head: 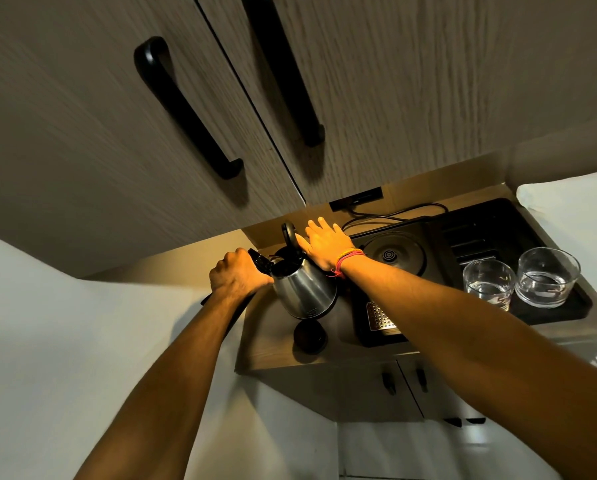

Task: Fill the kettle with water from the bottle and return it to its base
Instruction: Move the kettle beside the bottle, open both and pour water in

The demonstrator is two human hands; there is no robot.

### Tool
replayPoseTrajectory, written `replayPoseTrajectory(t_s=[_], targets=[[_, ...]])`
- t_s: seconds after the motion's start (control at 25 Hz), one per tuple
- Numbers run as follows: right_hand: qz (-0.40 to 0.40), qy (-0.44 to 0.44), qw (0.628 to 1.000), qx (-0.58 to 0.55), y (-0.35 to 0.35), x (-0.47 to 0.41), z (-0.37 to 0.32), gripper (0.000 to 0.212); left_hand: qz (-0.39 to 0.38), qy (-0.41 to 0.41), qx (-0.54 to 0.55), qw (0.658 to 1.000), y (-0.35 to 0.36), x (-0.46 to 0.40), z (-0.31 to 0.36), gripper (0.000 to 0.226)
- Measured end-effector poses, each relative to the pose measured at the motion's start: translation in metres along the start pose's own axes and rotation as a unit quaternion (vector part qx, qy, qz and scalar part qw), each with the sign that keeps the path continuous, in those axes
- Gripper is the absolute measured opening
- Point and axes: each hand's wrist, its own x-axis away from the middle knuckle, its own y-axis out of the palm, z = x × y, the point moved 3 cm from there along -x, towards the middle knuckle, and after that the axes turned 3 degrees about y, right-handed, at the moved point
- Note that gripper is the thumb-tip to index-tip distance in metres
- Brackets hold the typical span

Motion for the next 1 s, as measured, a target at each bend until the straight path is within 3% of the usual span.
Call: replayPoseTrajectory(t_s=[0.16, 0.64, 1.0], targets=[[-0.004, -0.024, 0.999, 0.036, 0.0010, 0.0005, -0.0012, 0.068, 0.003, 0.002, -0.007, 1.000, -0.0006, 0.0017, -0.0006, 0.079], [0.008, -0.021, 0.999, 0.033, 0.0020, 0.0000, -0.0014, 0.061, -0.008, 0.006, -0.017, 1.000, -0.0020, 0.0029, 0.0019, 0.067], [0.006, -0.032, 0.999, 0.030, 0.0014, 0.0004, -0.0020, 0.065, -0.022, 0.010, -0.030, 0.999, 0.0008, 0.0035, 0.0042, 0.078]])
